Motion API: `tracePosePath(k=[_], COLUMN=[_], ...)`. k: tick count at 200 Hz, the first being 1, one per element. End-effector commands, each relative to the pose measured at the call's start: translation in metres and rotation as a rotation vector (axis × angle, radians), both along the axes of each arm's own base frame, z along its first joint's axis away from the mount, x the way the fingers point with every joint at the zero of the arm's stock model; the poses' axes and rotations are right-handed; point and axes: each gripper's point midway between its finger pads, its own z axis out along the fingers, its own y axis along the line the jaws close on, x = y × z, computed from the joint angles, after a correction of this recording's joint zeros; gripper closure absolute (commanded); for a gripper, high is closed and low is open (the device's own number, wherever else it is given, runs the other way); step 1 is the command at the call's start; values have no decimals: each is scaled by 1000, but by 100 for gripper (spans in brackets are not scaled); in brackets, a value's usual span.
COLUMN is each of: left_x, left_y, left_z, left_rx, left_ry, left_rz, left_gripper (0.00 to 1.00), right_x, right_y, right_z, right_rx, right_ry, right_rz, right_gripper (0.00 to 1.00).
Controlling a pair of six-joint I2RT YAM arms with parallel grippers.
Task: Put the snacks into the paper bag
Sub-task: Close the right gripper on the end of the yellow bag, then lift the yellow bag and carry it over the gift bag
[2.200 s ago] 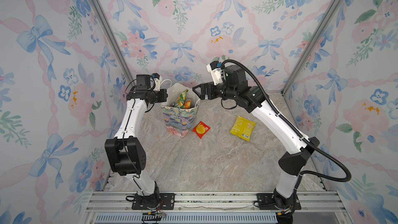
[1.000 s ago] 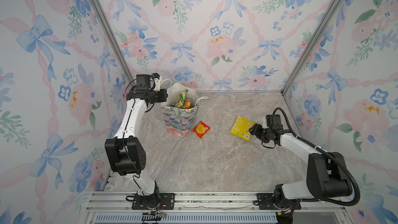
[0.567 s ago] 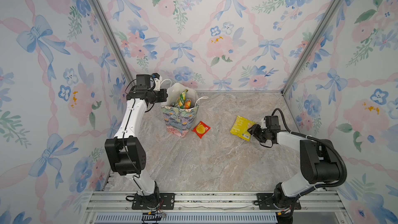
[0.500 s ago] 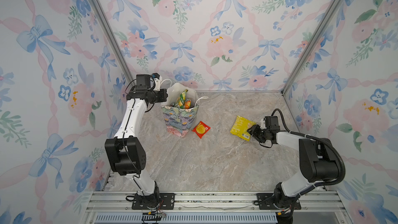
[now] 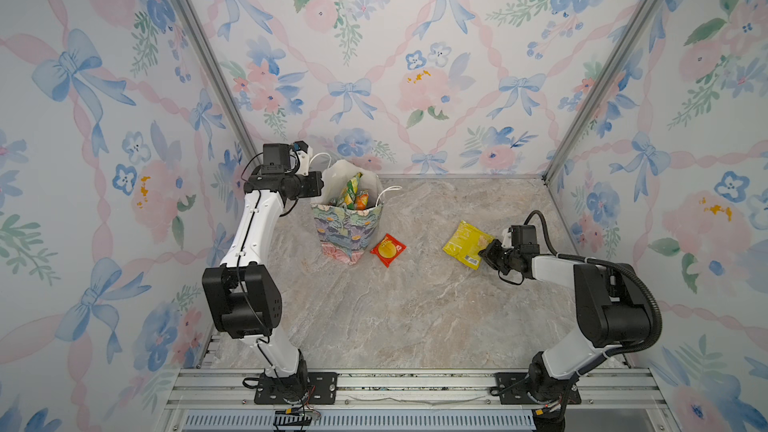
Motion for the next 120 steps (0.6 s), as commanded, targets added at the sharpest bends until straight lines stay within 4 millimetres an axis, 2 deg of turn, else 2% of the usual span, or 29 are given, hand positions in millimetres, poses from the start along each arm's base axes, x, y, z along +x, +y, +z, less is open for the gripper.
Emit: tracePosePath(k=[1,27,50,120], left_x=[-2,-2,-2,-3], left_y=[4,4,4,3], left_z=[-21,-21,-19,-17], left_rx=[-3,-4,-5,-9], left_ry=[67,66,63,58], left_rz=[14,14,14,11], left_gripper=[100,100,100,100], right_x=[2,-2,-8,-27], right_y=[0,4,17,72], right_z=[28,56,89,197], right_rx=[-22,-107,-203,-416], right_ry=[-60,-97,-145,-301], right_rz=[14,56,126,336], right_gripper=[93,100,100,100])
